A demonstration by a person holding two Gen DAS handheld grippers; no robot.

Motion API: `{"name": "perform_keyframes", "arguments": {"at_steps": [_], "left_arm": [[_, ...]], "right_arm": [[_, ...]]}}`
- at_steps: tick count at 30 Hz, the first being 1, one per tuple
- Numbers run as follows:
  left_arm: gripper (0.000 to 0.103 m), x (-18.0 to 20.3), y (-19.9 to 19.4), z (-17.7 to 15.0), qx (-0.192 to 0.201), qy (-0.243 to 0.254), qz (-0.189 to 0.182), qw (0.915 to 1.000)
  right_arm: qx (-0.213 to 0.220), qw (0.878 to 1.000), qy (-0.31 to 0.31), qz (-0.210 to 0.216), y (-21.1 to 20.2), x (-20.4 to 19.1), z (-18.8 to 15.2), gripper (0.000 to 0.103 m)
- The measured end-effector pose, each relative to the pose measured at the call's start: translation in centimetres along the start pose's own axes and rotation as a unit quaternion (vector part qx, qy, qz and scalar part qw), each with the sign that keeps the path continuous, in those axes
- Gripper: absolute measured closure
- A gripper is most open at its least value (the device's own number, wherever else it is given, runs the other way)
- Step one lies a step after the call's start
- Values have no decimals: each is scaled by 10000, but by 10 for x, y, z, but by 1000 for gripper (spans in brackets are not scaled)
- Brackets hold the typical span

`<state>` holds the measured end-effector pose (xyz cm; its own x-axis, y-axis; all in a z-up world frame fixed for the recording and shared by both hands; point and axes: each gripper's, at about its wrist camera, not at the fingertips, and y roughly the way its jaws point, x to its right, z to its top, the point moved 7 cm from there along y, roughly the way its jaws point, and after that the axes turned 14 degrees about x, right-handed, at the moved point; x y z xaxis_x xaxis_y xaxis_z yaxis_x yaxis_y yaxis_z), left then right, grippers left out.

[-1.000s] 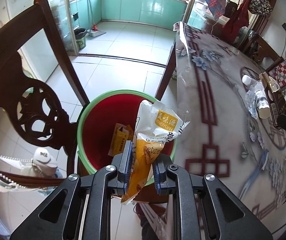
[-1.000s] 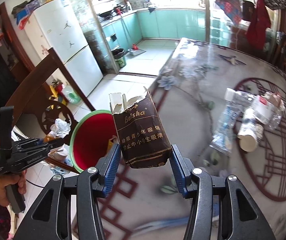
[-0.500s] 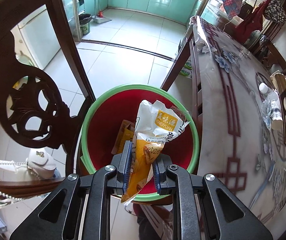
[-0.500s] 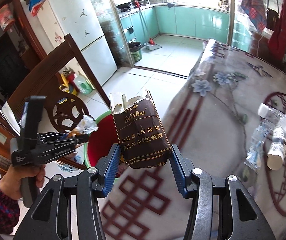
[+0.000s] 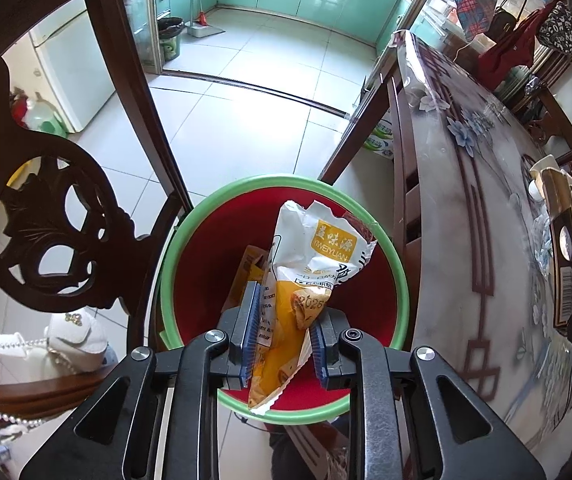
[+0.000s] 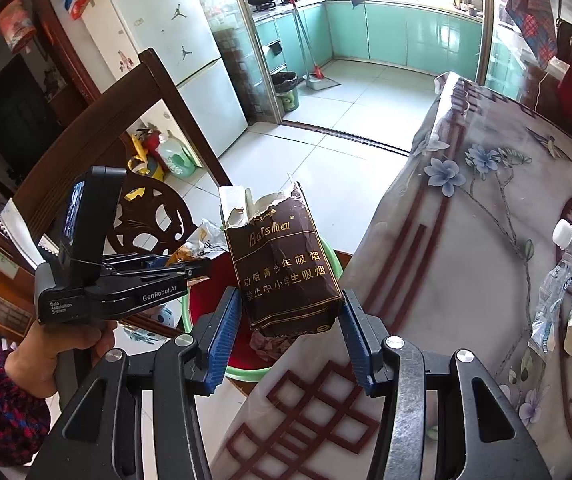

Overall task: Collect trash
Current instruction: 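Open both grippers to drop the wrapper and pack into the bucket, then grasp the clear toothbrush package with the left gripper while the right grasps the paper cup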

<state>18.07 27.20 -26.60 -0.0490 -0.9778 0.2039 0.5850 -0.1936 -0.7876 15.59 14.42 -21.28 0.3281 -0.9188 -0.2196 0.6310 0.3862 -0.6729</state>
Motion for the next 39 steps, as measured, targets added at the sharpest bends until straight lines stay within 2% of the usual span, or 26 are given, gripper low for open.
{"name": "perform_keyframes", "arguments": {"at_steps": [3, 5, 11, 17, 23, 29, 35, 39], "left_arm": [[63, -5, 0, 3, 37, -50, 29, 10000], [42, -7, -2, 5, 126, -79, 36, 9999], [27, -12, -11, 8, 311, -11, 102, 9995], [22, -20, -20, 7, 396, -52, 215, 9990], [22, -29, -29, 3, 450, -189, 343, 9982], [22, -26, -33, 3, 497, -111, 402, 9979], [22, -2, -35, 3, 556, 37, 261, 9981], [19, 28, -39, 3, 639, 269, -70, 9976]], "right_arm": [[-35, 10000, -3, 7, 5, -3, 1, 55], [-63, 10000, 0, 9, 7, -4, 1, 55], [-132, 9999, 1, 79, 18, -8, 1, 54], [-174, 9997, 7, 191, 27, -16, 3, 53], [-185, 9995, -50, 236, 31, -22, 3, 53], [-108, 9997, -132, 191, 23, -20, 4, 53], [1, 9999, -64, 109, 4, -5, 2, 53], [47, 9998, -52, -183, -20, 27, -9, 53]]}}
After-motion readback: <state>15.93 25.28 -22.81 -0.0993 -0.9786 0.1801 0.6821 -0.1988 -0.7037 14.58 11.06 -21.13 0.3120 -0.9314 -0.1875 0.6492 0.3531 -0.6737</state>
